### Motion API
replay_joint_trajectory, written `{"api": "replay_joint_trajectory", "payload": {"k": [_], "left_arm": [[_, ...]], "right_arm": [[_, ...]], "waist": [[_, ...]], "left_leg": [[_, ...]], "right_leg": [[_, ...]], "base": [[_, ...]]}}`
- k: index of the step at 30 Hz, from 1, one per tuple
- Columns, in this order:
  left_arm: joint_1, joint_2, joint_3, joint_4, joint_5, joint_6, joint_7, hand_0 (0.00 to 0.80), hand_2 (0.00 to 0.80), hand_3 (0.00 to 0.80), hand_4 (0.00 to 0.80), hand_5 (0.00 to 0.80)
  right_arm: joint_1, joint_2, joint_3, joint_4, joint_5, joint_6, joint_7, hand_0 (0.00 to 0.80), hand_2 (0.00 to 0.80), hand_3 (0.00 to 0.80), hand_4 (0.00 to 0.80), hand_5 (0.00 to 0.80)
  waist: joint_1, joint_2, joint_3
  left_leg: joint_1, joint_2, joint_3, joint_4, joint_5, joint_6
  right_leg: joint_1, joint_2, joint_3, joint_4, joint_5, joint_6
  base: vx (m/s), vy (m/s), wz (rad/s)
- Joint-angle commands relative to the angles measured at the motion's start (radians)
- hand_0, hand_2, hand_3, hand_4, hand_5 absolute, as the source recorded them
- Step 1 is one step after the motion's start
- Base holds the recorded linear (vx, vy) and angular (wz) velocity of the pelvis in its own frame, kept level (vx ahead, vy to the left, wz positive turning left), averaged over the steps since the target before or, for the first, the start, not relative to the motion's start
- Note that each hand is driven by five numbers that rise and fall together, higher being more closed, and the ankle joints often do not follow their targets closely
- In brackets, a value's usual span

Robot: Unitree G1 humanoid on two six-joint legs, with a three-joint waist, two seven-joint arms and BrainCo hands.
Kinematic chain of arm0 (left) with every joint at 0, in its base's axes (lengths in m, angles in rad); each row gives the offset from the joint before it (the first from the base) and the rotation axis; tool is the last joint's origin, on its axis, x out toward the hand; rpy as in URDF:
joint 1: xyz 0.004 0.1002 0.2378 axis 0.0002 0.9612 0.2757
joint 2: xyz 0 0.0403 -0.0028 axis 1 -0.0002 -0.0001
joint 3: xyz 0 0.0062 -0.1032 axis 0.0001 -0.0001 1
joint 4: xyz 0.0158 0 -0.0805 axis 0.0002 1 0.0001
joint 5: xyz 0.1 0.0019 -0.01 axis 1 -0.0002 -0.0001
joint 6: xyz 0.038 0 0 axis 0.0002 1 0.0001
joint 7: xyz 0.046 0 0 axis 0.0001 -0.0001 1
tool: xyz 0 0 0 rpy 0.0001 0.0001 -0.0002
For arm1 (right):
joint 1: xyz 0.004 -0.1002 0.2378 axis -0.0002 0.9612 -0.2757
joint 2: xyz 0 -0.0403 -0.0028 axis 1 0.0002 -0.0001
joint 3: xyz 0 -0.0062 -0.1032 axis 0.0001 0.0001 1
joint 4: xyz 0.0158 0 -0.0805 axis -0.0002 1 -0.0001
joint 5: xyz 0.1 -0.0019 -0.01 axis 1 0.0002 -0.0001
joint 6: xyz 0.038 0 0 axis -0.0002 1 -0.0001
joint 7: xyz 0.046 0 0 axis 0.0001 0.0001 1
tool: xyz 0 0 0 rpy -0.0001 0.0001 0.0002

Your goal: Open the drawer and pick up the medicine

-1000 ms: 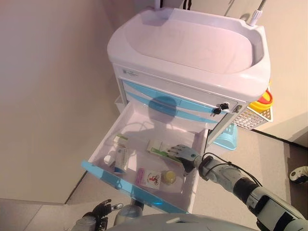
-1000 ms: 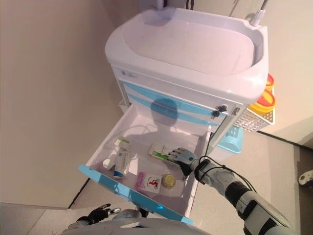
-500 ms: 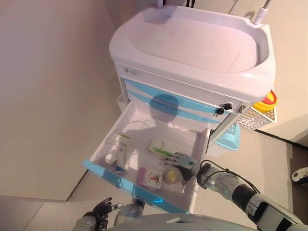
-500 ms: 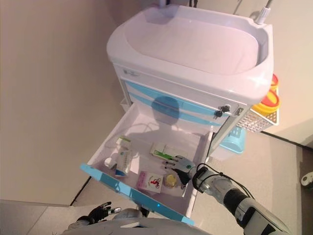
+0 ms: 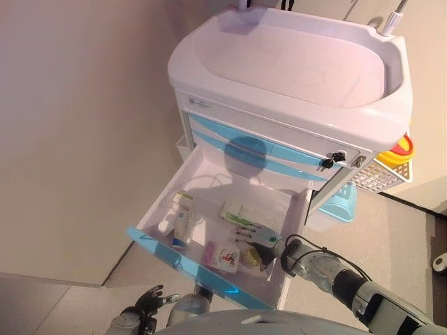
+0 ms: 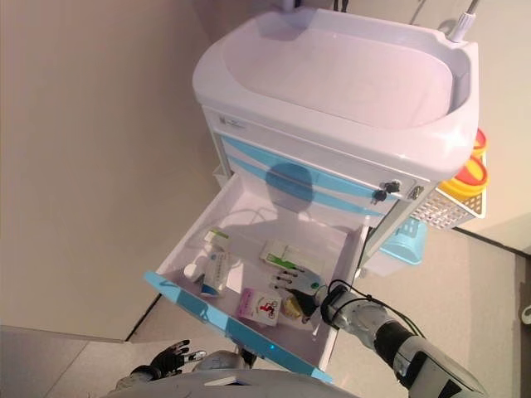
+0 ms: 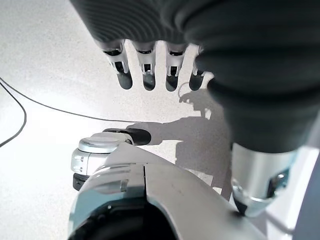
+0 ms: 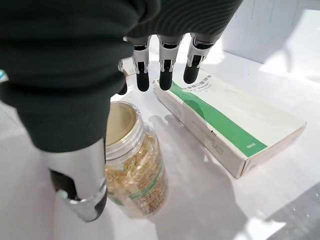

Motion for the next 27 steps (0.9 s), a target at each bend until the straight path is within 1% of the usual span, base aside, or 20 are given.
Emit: {"api": "replay_joint_trajectory", "payload": {"k": [1, 16, 18, 20, 21, 27], "left_arm": [[-0.046, -0.013, -0.038, 0.068, 0.038, -0.017, -0.002, 0.000, 0.000, 0.000, 0.000, 0.000], [-0.049, -0.022, -0.049, 0.072, 0.045, -0.023, -0.001, 0.000, 0.000, 0.000, 0.000, 0.000], [-0.048, -0.022, -0.049, 0.071, 0.042, -0.022, 0.000, 0.000, 0.000, 0.000, 0.000, 0.000], [-0.046, -0.021, -0.050, 0.071, 0.046, -0.022, -0.001, 0.000, 0.000, 0.000, 0.000, 0.000], [-0.046, -0.022, -0.050, 0.072, 0.044, -0.021, -0.001, 0.000, 0.000, 0.000, 0.000, 0.000], [-0.046, -0.023, -0.050, 0.077, 0.047, -0.024, -0.004, 0.000, 0.000, 0.000, 0.000, 0.000]], "right_arm": [[-0.022, 0.010, 0.050, -0.020, -0.010, 0.003, -0.018, 0.000, 0.000, 0.000, 0.000, 0.000], [-0.009, 0.044, 0.046, 0.055, -0.033, 0.018, -0.043, 0.000, 0.000, 0.000, 0.000, 0.000], [-0.009, 0.046, 0.043, 0.061, -0.037, 0.014, -0.048, 0.185, 0.185, 0.185, 0.185, 0.185], [-0.007, 0.047, 0.045, 0.063, -0.039, 0.014, -0.055, 0.722, 0.722, 0.722, 0.722, 0.722], [-0.007, 0.048, 0.045, 0.064, -0.044, 0.014, -0.060, 0.800, 0.800, 0.800, 0.800, 0.800], [-0.004, 0.050, 0.043, 0.069, -0.045, 0.010, -0.077, 0.800, 0.800, 0.800, 0.800, 0.800]], "waist": [[0.021, -0.015, -0.003], [0.028, -0.017, -0.004], [0.029, -0.017, -0.003], [0.030, -0.016, -0.002], [0.030, -0.016, -0.002], [0.030, -0.016, -0.004]], "left_leg": [[-0.016, -0.052, -0.018, 0.001, -0.055, 0.028], [-0.017, -0.054, -0.026, 0.001, -0.052, 0.028], [-0.017, -0.054, -0.027, 0.001, -0.051, 0.029], [-0.017, -0.054, -0.028, 0.001, -0.051, 0.029], [-0.017, -0.054, -0.029, 0.001, -0.051, 0.029], [-0.015, -0.053, -0.031, 0.001, -0.051, 0.028]], "right_leg": [[-0.045, -0.033, -0.031, 0.076, 0.018, 0.031], [-0.043, -0.034, -0.036, 0.076, 0.019, 0.031], [-0.043, -0.034, -0.037, 0.077, 0.019, 0.031], [-0.043, -0.034, -0.038, 0.078, 0.019, 0.030], [-0.043, -0.034, -0.038, 0.078, 0.019, 0.030], [-0.041, -0.034, -0.040, 0.076, 0.019, 0.030]], "base": [[0.000, 0.000, 0.00], [0.000, 0.000, 0.00], [-0.004, 0.001, 0.04], [-0.002, 0.001, 0.06], [0.000, 0.001, 0.05], [0.000, 0.000, 0.01]]}}
